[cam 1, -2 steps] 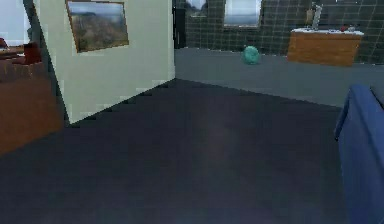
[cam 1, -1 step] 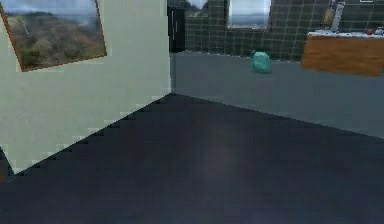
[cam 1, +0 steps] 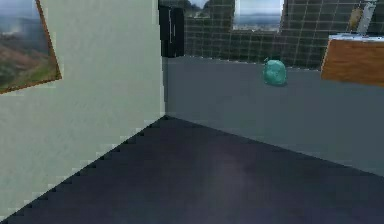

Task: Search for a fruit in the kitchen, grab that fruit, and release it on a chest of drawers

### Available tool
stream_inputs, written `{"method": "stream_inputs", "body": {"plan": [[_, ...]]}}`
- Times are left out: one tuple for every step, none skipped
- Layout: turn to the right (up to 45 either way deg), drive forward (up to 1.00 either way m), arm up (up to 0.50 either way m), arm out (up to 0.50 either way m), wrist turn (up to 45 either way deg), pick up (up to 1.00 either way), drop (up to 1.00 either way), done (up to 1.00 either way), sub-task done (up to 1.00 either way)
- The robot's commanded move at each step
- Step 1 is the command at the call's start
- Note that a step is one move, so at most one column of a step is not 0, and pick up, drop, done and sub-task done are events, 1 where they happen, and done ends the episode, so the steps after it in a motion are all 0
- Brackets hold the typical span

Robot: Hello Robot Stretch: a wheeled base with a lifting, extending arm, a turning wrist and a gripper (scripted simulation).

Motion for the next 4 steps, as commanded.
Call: {"method": "stream_inputs", "body": {"plan": [[0.0, 1.0, 0.0, 0.0, 0.0, 0.0, 0.0, 0.0, 0.0], [3.0, 0.0, 0.0, 0.0, 0.0, 0.0, 0.0, 0.0, 0.0], [0.0, 1.0, 0.0, 0.0, 0.0, 0.0, 0.0, 0.0, 0.0], [0.0, 0.8, 0.0, 0.0, 0.0, 0.0, 0.0, 0.0, 0.0]]}}
